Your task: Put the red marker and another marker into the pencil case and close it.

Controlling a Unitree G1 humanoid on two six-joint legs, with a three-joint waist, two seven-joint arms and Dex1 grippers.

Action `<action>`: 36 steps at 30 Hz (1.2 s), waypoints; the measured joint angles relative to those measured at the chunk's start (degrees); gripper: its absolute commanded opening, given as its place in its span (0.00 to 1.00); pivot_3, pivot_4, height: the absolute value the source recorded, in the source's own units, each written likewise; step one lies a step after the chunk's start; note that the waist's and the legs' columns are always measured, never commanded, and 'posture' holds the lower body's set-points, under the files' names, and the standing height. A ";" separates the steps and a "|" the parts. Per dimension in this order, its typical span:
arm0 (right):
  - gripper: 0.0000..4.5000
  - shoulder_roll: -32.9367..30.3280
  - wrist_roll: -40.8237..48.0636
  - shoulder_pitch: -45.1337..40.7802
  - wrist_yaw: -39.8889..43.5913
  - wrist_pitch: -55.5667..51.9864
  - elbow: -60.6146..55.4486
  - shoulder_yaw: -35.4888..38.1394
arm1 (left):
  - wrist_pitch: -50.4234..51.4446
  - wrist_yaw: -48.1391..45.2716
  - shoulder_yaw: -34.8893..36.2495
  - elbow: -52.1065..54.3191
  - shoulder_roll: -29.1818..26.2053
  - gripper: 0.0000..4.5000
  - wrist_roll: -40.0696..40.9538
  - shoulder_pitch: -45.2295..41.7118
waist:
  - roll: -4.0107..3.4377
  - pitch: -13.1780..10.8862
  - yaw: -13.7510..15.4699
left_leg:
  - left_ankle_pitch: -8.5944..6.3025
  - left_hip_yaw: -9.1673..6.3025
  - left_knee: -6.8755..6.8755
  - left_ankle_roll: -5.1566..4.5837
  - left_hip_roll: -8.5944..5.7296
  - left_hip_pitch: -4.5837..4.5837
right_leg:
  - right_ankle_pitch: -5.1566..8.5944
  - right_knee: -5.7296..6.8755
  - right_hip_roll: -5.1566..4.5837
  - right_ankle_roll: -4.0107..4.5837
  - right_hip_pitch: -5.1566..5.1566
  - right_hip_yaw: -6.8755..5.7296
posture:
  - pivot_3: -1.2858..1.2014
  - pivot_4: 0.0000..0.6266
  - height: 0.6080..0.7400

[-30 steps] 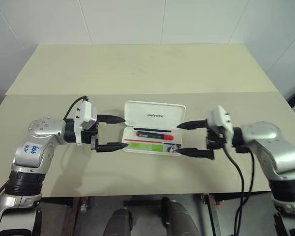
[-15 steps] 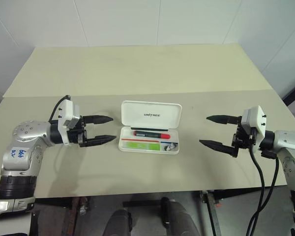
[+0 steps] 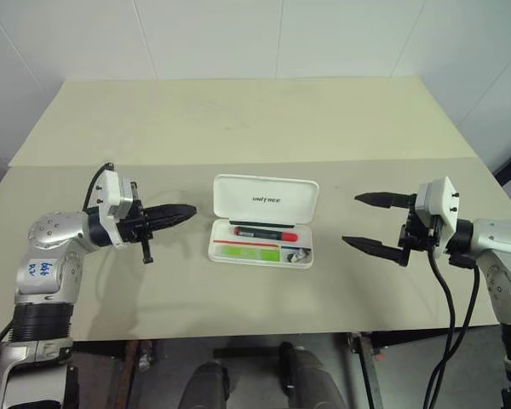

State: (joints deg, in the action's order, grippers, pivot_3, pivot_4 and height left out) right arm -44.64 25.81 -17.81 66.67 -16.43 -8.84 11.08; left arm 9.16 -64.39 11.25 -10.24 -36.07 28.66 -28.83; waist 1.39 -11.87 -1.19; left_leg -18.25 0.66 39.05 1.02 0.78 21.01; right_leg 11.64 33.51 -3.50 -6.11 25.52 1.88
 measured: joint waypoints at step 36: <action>1.00 0.30 0.85 2.18 -4.42 -0.99 -4.36 -1.76 | -11.95 -2.65 -9.42 -21.88 3.71 0.01 -15.32 -15.27 | 0.10 0.03 -0.23 | -0.05 0.06 -0.06 -0.04 -0.03 0.12 | -0.15 -0.04 -0.03 -0.19 -0.02 0.01 | 0.52 0.24 1.00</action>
State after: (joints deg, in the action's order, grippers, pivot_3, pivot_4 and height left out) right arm -44.35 26.66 -15.62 62.24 -17.43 -13.19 9.32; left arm -2.79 -67.04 1.83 -32.11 -32.36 13.33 -44.11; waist 1.49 -11.84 -1.42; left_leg -18.30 0.72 38.99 0.98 0.75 21.13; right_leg 11.49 33.46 -3.54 -6.30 25.50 1.89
